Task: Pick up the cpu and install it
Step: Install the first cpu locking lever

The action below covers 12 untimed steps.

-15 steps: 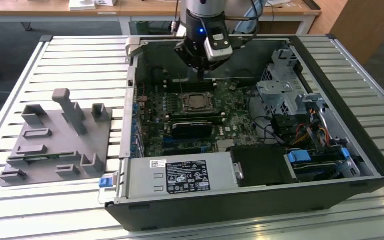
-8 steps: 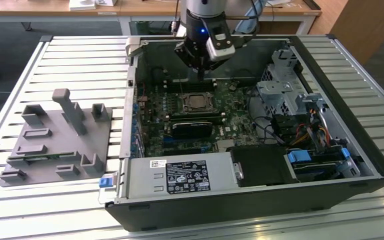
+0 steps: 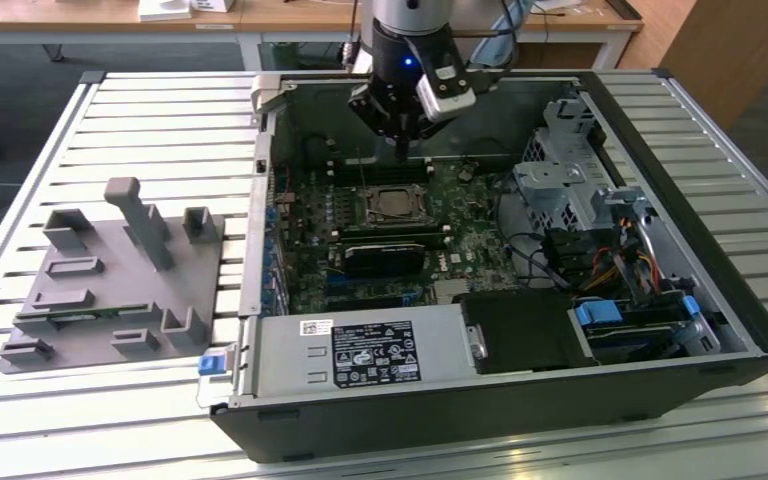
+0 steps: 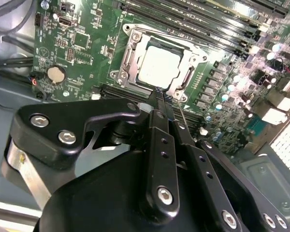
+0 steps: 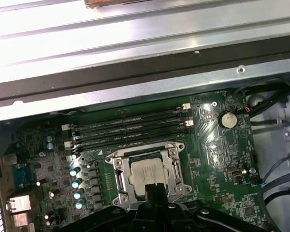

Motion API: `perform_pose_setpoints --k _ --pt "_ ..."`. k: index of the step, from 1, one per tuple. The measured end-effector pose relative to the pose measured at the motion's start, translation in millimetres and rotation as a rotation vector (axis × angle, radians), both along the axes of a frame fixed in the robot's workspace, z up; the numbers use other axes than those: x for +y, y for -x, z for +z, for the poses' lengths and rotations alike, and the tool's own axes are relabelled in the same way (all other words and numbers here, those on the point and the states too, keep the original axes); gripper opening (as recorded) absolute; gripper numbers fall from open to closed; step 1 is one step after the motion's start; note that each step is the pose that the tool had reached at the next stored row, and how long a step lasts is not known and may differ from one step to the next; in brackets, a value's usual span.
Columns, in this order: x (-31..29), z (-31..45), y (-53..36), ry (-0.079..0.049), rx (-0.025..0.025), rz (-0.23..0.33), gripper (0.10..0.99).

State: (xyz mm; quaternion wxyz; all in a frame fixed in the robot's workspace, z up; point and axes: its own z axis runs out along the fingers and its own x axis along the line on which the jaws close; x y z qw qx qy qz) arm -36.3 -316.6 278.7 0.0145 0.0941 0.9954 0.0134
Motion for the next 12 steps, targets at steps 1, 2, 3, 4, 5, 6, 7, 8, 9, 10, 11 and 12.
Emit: perform_pose_setpoints --k 1,2,3,4,5,6,7,8,9,10,11,12 --pt "0.0 0.0 0.0 0.0 -0.0001 0.009 0.106" --pt "0.0 0.0 0.0 0.0 0.0 0.018 0.106" --pt "0.0 0.0 0.0 0.0 0.0 0.026 0.106" --pt "0.0 0.0 0.0 0.0 0.0 0.034 0.106" --pt "0.0 0.0 0.0 0.0 0.0 0.042 0.106" --pt "0.0 0.0 0.0 0.0 0.0 0.051 0.106" --pt "0.0 0.0 0.0 0.0 0.0 0.06 0.106" --pt "0.0 0.0 0.0 0.0 0.0 0.073 0.106" --pt "0.0 0.0 0.0 0.0 0.0 0.088 0.106" --pt "0.0 -0.1 0.0 0.0 0.0 0.106 0.106" --pt "0.0 -0.1 0.0 0.0 0.0 0.121 0.106" --pt "0.0 -0.1 0.0 0.0 0.0 0.138 0.106"
